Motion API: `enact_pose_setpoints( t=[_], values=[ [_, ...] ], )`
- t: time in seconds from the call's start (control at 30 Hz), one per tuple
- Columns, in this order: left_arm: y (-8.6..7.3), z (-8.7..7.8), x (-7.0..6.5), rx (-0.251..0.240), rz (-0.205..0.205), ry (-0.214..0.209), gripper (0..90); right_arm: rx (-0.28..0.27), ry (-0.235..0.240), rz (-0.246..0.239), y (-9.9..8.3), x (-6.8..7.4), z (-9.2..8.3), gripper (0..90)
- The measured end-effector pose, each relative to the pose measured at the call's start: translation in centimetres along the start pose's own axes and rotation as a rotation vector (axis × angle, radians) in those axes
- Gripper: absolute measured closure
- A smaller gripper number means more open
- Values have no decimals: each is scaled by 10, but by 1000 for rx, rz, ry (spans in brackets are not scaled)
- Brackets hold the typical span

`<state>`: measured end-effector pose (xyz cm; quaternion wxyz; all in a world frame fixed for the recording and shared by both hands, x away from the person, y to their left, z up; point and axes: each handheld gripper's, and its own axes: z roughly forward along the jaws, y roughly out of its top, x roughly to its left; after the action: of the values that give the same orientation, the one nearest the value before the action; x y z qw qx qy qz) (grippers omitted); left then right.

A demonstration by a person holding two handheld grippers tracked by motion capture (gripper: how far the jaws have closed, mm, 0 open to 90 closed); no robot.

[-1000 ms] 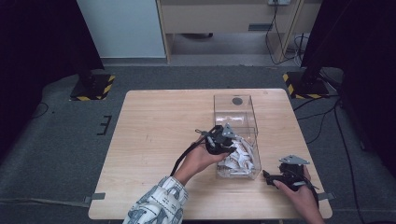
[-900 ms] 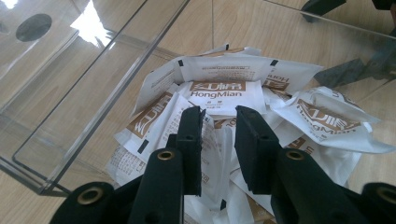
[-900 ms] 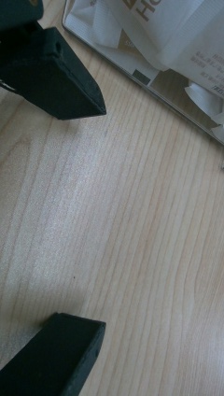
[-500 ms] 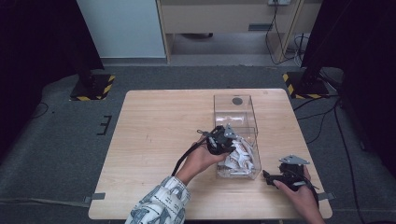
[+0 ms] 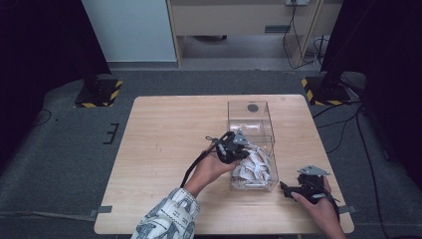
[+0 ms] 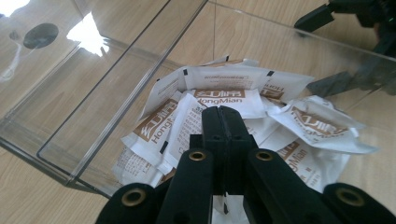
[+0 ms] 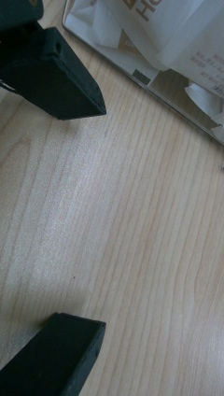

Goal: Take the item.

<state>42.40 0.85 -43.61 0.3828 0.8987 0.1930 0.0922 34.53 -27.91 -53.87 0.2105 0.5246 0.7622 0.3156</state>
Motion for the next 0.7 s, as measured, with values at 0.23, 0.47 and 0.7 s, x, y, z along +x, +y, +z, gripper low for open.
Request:
enact_pose_setpoints(
  t=[0.23,0.47,0.7],
  values=[
    [1,-9,-2,-36,-10,-18,899,-1,0,-3,0,0,0,8],
    [1,-18,0,-55,-22,-41,900,-2,-2,0,0,0,0,8],
    [3,-27,2,-73,-31,-39,899,-1,0,-3,0,0,0,8]
  ],
)
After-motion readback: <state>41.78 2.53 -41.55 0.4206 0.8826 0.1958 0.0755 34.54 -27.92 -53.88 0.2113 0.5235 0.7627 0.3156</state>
